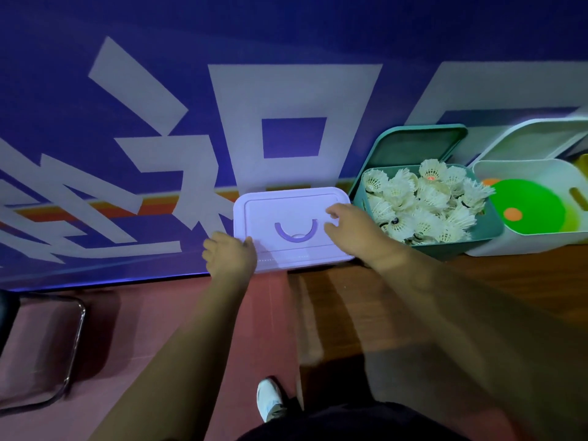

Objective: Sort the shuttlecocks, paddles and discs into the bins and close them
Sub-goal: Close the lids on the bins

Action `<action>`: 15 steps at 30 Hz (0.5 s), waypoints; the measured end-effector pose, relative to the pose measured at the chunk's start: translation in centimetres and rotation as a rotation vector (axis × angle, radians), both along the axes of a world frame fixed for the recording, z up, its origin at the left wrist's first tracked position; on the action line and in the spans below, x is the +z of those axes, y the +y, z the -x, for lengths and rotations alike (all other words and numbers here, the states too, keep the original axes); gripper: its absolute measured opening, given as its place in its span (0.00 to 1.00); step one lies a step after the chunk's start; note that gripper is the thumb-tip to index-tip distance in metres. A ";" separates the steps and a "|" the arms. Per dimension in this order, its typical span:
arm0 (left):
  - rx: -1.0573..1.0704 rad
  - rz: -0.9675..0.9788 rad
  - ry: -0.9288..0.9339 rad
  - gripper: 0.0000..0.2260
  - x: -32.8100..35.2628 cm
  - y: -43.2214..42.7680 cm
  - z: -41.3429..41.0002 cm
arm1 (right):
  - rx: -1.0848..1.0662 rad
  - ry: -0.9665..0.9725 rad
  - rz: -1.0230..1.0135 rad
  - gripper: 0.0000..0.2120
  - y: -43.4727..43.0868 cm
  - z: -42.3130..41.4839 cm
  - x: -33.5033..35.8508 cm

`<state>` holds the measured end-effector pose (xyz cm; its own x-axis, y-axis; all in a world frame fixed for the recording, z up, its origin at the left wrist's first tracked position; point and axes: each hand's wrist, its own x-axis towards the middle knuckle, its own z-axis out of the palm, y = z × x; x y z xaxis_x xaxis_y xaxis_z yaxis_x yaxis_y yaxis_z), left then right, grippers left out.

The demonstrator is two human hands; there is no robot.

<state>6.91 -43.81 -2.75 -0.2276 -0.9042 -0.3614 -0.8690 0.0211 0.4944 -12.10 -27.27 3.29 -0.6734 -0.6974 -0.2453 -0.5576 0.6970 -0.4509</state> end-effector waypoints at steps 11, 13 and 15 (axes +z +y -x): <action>-0.374 0.013 0.336 0.20 6.2 6.8 10.0 | -0.369 -0.168 0.512 0.21 3.5 13.2 10.1; -0.385 0.011 0.312 0.20 6.9 8.6 11.6 | -0.309 -0.148 0.427 0.25 4.0 16.0 10.5; -0.380 0.009 0.278 0.20 7.7 10.4 12.9 | -0.225 -0.132 0.300 0.29 4.5 18.1 10.4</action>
